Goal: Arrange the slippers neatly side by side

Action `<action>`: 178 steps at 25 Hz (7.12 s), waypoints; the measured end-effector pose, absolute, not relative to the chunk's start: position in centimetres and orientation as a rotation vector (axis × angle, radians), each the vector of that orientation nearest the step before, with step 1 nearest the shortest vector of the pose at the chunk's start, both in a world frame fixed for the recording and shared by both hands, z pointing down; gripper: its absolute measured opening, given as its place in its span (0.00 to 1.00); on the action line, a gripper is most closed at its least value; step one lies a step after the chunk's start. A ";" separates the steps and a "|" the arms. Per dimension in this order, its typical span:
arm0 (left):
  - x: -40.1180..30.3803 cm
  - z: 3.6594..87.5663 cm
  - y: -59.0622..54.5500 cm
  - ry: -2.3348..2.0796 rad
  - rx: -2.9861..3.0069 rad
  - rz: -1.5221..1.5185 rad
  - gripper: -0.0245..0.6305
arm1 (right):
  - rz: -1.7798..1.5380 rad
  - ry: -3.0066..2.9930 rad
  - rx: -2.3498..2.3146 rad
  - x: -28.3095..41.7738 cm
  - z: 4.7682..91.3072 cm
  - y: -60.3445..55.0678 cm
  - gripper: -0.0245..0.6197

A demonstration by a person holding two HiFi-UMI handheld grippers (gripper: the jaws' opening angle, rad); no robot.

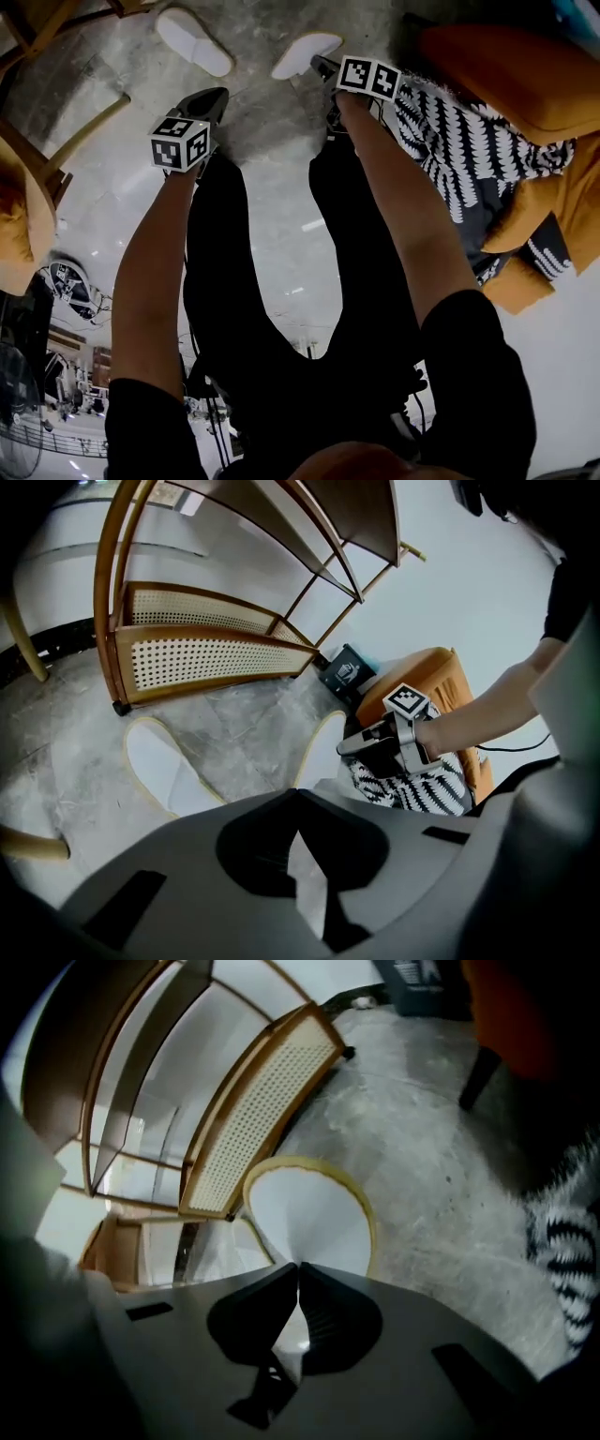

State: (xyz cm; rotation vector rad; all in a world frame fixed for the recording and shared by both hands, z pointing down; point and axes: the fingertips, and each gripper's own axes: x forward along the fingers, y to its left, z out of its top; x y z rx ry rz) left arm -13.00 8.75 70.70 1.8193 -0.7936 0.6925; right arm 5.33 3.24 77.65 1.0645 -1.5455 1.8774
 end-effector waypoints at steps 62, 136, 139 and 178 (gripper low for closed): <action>-14.4 77.4 11.8 -0.791 1.837 0.663 0.06 | 0.881 -1.622 0.279 -2.0 87.7 -1.3 0.16; -24.3 85.9 -2.0 -1.346 1.304 0.881 0.09 | 1.060 -2.339 0.983 4.7 69.2 -4.8 0.09; -24.2 85.3 -2.1 -1.374 1.295 0.837 0.08 | 1.055 -2.325 0.987 5.4 69.2 -4.6 0.09; -9.4 85.5 4.7 -1.305 1.174 0.498 0.07 | 1.143 -2.281 0.980 10.4 66.3 -1.8 0.09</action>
